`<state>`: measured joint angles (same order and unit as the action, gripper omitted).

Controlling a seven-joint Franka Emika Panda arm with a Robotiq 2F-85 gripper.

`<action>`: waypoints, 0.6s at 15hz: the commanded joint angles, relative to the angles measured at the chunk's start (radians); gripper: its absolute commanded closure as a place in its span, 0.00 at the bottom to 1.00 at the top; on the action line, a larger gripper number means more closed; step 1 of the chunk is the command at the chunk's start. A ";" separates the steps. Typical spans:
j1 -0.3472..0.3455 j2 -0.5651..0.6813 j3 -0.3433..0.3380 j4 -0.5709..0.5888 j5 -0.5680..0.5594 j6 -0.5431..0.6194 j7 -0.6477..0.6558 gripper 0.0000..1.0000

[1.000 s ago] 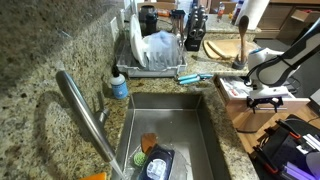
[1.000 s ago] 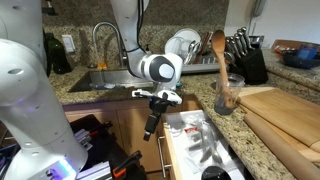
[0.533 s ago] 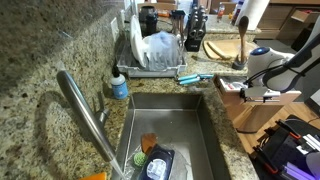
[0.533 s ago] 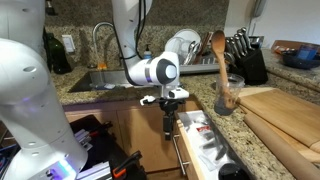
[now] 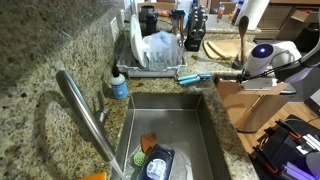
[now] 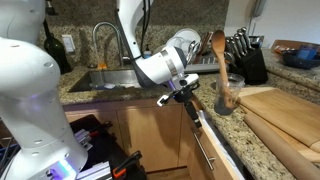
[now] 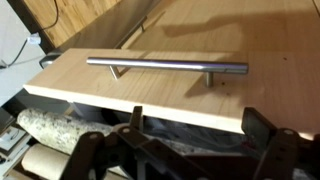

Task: Close the top drawer.

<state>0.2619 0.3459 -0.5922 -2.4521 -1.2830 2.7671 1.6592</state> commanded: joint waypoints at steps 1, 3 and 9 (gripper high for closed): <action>0.015 -0.002 -0.013 0.014 -0.049 0.000 0.062 0.00; 0.026 -0.002 -0.014 0.025 -0.074 0.001 0.111 0.00; 0.005 0.091 -0.021 0.029 -0.197 0.127 0.040 0.00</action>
<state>0.2869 0.3620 -0.6056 -2.4478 -1.3955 2.8283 1.6994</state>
